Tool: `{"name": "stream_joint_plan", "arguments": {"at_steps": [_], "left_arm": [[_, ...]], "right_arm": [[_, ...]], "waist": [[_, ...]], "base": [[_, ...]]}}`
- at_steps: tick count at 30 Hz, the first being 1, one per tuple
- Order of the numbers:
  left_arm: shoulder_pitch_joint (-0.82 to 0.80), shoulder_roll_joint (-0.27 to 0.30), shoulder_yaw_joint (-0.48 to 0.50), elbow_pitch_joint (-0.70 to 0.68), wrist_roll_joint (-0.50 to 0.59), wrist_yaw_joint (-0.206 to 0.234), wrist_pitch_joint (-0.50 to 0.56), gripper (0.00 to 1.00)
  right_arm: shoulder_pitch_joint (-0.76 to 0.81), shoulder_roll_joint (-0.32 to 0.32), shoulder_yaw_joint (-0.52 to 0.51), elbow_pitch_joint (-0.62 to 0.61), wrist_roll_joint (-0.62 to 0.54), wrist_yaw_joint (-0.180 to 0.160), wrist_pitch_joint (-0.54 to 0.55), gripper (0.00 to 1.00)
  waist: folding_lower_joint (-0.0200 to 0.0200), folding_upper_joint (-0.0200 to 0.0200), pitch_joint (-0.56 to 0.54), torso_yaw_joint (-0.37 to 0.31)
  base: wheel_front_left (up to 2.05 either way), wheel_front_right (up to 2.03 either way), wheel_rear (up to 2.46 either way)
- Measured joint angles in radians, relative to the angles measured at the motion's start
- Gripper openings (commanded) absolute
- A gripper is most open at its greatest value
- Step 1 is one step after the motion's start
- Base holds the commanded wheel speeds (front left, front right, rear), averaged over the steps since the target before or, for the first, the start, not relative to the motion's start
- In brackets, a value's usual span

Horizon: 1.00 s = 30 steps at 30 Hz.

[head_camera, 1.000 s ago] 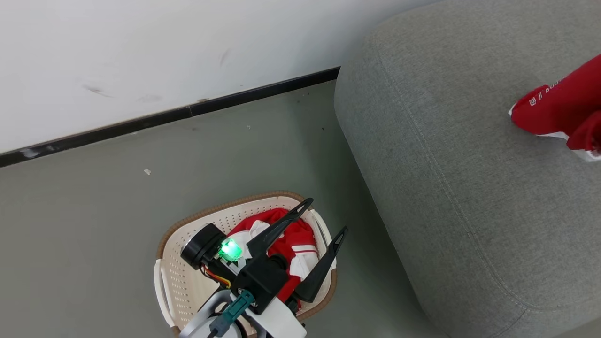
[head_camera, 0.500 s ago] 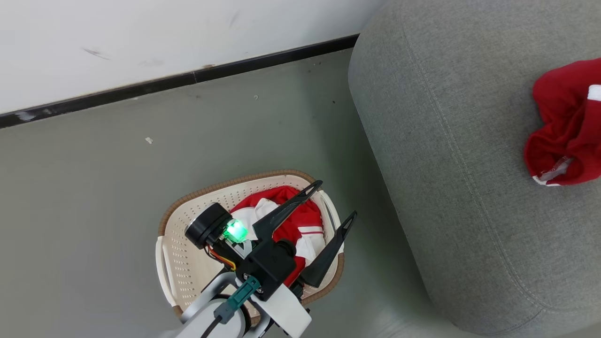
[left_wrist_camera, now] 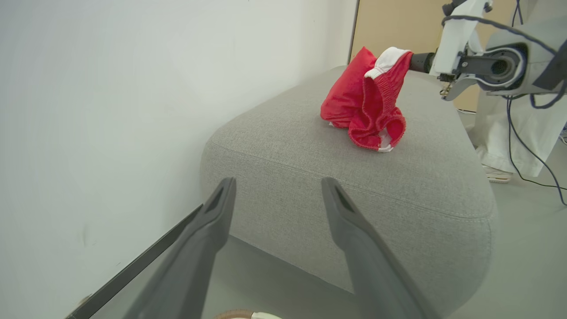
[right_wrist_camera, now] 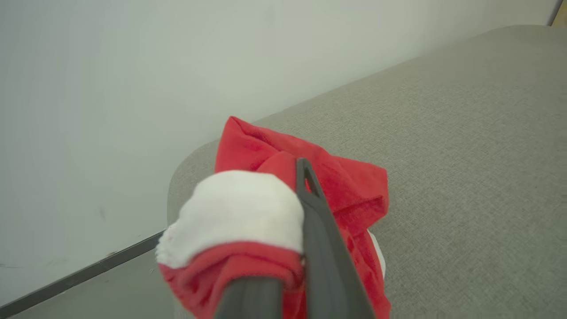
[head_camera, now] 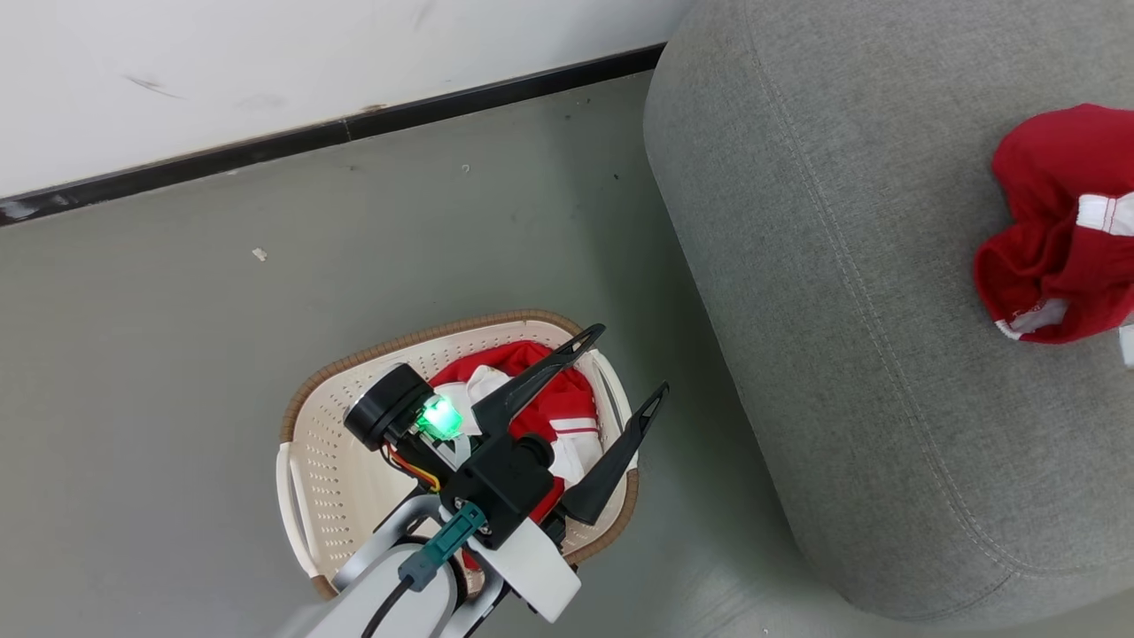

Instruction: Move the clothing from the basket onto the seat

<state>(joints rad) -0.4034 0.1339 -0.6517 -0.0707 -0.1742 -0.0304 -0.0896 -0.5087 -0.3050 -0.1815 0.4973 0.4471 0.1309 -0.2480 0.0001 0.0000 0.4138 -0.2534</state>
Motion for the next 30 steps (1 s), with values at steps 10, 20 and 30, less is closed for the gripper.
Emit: {"name": "stream_joint_plan", "arguments": {"at_steps": [10, 20, 30], "left_arm": [[0.0, 0.0, -0.001, 0.023, -0.001, -0.008, -0.01, 1.0], [0.0, -0.001, 0.0, 0.032, -0.005, -0.008, -0.015, 1.0], [0.0, 0.001, 0.005, 0.036, -0.009, -0.008, -0.017, 1.0]], "right_arm": [[0.076, 0.024, -0.026, -0.031, -0.018, 0.0, 0.0, 1.0], [0.16, 0.053, -0.025, -0.049, -0.036, 0.0, 0.0, 1.0], [0.223, 0.084, -0.021, -0.018, -0.029, 0.0, 0.0, 1.0]], "waist": [[0.0, 0.0, -0.012, -0.028], [0.0, 0.0, -0.022, -0.054], [0.0, 0.0, -0.022, -0.08]], "base": [[0.0, 0.0, 0.0], [0.0, 0.0, 0.0], [0.0, 0.0, 0.0]]}}
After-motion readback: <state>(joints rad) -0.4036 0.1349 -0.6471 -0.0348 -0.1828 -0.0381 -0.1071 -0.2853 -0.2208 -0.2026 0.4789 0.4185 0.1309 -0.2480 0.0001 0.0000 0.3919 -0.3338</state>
